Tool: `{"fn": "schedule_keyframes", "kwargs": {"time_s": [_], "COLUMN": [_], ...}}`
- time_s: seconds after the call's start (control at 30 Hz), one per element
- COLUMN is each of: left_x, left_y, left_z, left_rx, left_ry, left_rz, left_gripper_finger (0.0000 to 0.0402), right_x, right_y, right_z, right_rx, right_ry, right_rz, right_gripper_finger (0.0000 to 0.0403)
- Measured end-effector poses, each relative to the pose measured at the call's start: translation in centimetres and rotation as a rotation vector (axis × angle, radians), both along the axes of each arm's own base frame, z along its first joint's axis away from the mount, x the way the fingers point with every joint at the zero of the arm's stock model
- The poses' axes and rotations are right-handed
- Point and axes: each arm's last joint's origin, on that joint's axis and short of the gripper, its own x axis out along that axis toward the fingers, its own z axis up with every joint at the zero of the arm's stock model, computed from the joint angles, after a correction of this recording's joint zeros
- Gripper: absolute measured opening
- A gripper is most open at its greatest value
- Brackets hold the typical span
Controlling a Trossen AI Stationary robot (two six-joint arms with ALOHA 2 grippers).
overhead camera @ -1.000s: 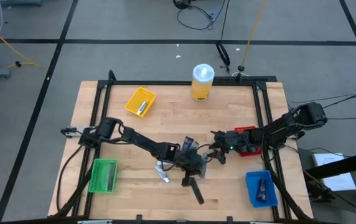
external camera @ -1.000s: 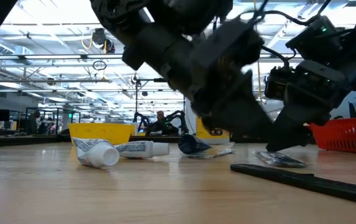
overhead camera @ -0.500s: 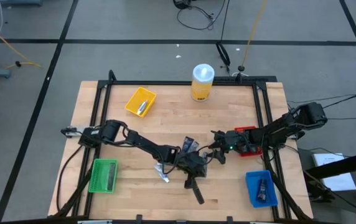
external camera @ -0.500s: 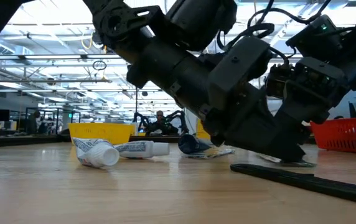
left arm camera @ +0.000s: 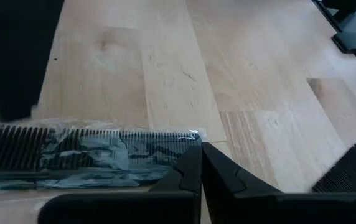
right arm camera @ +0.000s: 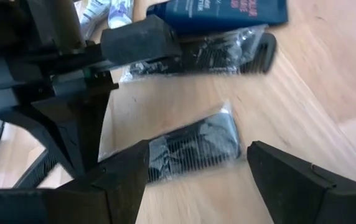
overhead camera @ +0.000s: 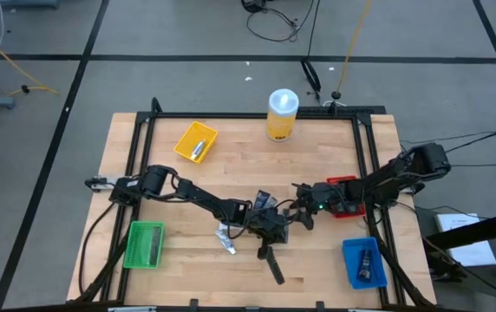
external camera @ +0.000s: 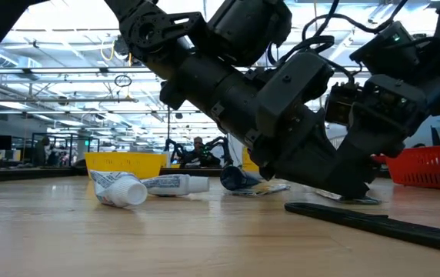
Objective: Pick & Place Travel size toiletries
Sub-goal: Put the black comb into the green bin
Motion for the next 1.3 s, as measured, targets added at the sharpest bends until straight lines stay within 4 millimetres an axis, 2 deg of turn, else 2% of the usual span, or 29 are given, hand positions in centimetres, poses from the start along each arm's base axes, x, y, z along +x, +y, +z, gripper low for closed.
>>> {"fn": "schedule_keyframes", "kwargs": {"time_s": [0.3,0.47,0.63,0.8,0.97,1.1,1.3], "left_x": [0.0,-0.1,-0.2,-0.2,-0.4,-0.6,-1.0], "left_y": [0.0,-0.2,-0.7,-1.2,-1.4,-1.8,-2.1], "left_z": [-0.1,-0.1,-0.1,0.2,2.0,3.0,2.0], "left_rx": [0.006,0.008,0.035,0.07,0.076,0.032,0.011], "left_ry": [0.0,0.002,-0.009,-0.058,-0.085,-0.103,-0.028], "left_rz": [-0.012,-0.028,-0.059,-0.087,-0.096,-0.152,-0.197], "left_gripper_finger": [0.0009,0.0002,0.0013,0.0003,0.0012,0.0007,0.0006], "right_x": [1.6,1.6,1.4,1.3,1.3,1.3,1.3], "right_y": [-0.5,-0.8,-0.8,-1.2,-2.0,-2.4,-2.3], "right_z": [-0.2,-0.2,0.2,0.7,0.3,0.2,0.2], "right_rx": [0.042,0.085,0.113,0.122,0.065,0.062,0.06], "right_ry": [0.001,-0.005,-0.013,-0.023,0.018,0.033,0.033], "right_rz": [0.086,0.188,0.229,0.203,0.059,0.037,0.035], "right_gripper_finger": [0.0265,0.0265,0.0265,0.0265,0.0265,0.0265,0.0265]}}
